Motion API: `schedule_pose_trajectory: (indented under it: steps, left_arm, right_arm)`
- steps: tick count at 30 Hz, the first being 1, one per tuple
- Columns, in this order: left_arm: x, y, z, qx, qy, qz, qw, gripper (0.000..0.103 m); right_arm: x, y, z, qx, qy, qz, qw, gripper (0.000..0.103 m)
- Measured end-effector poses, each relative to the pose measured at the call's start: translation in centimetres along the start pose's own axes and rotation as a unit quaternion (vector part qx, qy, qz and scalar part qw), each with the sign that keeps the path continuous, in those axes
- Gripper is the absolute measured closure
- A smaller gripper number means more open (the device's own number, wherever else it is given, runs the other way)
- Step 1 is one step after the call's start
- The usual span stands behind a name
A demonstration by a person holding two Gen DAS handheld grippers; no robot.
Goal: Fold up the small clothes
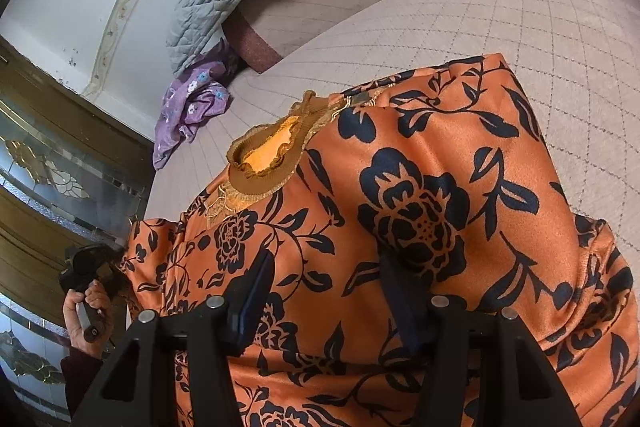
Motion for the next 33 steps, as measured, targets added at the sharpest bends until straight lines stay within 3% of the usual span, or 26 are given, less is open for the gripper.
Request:
schedule_pose_trajectory:
  steps: [3, 6, 8, 9, 10, 11, 12, 13, 15, 16, 17, 20, 22, 24, 25, 28, 33]
  left_arm:
    - [2.7, 3.7, -4.7, 0.022, -0.102, -0.054, 0.9931, 0.096]
    - [7.6, 6.2, -9.9, 0.067, -0.196, -0.046, 0.9772, 0.096]
    - [14.1, 6.8, -13.6, 0.092, -0.295, 0.001, 0.9512, 0.094]
    - [17.5, 6.6, -14.9, 0.095, -0.343, 0.031, 0.934, 0.084]
    - [20.1, 6.4, -15.7, 0.093, -0.378, 0.053, 0.9195, 0.064]
    - [23.7, 6.1, -16.2, 0.084, -0.428, 0.077, 0.8964, 0.053]
    - [25.7, 6.0, -16.3, 0.075, -0.458, 0.08, 0.882, 0.04]
    - [27.8, 6.0, -16.1, 0.057, -0.497, 0.067, 0.8633, 0.04]
    - [29.5, 6.6, -14.6, 0.023, -0.543, 0.018, 0.839, 0.04]
    - [29.2, 6.9, -14.3, 0.022, -0.544, 0.01, 0.8386, 0.04]
    - [28.1, 7.5, -13.4, 0.028, -0.533, 0.008, 0.8456, 0.04]
    - [22.2, 8.9, -11.6, 0.038, -0.454, -0.006, 0.8902, 0.036]
    - [17.4, 9.6, -9.7, 0.04, -0.365, -0.036, 0.9296, 0.021]
    - [14.5, 8.8, -8.1, 0.046, -0.299, -0.039, 0.9524, 0.02]
    - [13.5, 7.8, -7.5, 0.05, -0.271, -0.022, 0.9611, 0.02]
    - [12.7, 4.8, -6.8, 0.051, -0.238, 0.015, 0.9698, 0.021]
    - [14.7, 0.8, -7.8, 0.024, -0.255, 0.064, 0.9647, 0.021]
  right_arm:
    - [-0.2, 0.6, -0.3, 0.0, -0.009, -0.01, 1.0, 0.044]
    - [-0.4, 1.4, -0.8, -0.003, -0.024, -0.025, 0.999, 0.044]
    - [-0.5, 2.0, -1.3, 0.004, -0.032, -0.035, 0.999, 0.044]
    - [-0.5, 2.2, -1.4, 0.008, -0.035, -0.039, 0.999, 0.044]
    - [-0.6, 2.5, -1.8, 0.014, -0.039, -0.042, 0.998, 0.044]
    - [-0.6, 2.7, -2.3, 0.018, -0.046, -0.046, 0.998, 0.044]
    - [-0.6, 3.0, -2.7, 0.019, -0.054, -0.049, 0.997, 0.044]
    - [-0.7, 3.3, -3.1, 0.02, -0.062, -0.052, 0.996, 0.044]
    - [-0.8, 4.0, -3.9, 0.028, -0.071, -0.06, 0.995, 0.044]
    - [-0.9, 4.3, -4.1, 0.032, -0.072, -0.064, 0.995, 0.042]
    - [-1.0, 4.7, -4.2, 0.035, -0.073, -0.069, 0.994, 0.041]
    - [-1.1, 5.2, -4.3, 0.028, -0.077, -0.076, 0.994, 0.04]
    - [-1.0, 5.2, -4.0, 0.022, -0.075, -0.074, 0.994, 0.04]
    - [-0.8, 5.0, -3.5, 0.018, -0.07, -0.069, 0.995, 0.04]
    - [-0.6, 4.7, -3.2, 0.018, -0.066, -0.066, 0.996, 0.04]
    - [-0.3, 4.0, -2.6, 0.018, -0.057, -0.057, 0.997, 0.04]
    - [-0.3, 2.9, -2.4, 0.017, -0.054, -0.048, 0.997, 0.04]
Point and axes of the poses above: each gripper's, at about its wrist camera, not at the fingertips, and y roughly against the way its jaws point, z to its left, x to its underside, the point moved 3 cm from there along -y, roughly the way its jaws point, and after that the axes turned 13 degrees about y, right-handed, at the moved point
